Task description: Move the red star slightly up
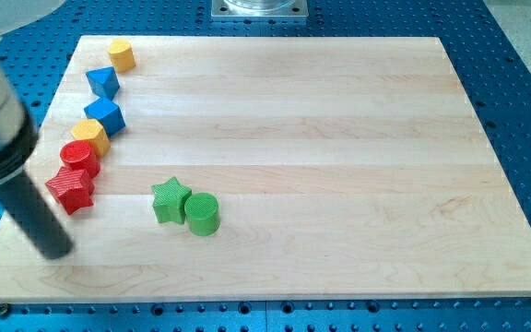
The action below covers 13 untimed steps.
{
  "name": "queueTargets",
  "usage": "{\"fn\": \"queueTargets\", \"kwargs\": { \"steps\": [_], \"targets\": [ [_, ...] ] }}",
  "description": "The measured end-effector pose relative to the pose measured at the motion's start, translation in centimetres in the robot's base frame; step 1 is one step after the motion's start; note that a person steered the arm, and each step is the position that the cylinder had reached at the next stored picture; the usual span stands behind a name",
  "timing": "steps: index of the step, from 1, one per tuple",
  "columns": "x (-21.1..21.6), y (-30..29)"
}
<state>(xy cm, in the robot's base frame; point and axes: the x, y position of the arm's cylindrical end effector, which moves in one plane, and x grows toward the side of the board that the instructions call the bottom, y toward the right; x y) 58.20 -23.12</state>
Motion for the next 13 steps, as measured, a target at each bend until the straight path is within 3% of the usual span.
{"fn": "queueTargets", "kwargs": {
  "steps": [5,10,13],
  "targets": [
    [-4.4,1.6],
    [-5.0,1.9],
    [-5.0,5.3]
  ]
}}
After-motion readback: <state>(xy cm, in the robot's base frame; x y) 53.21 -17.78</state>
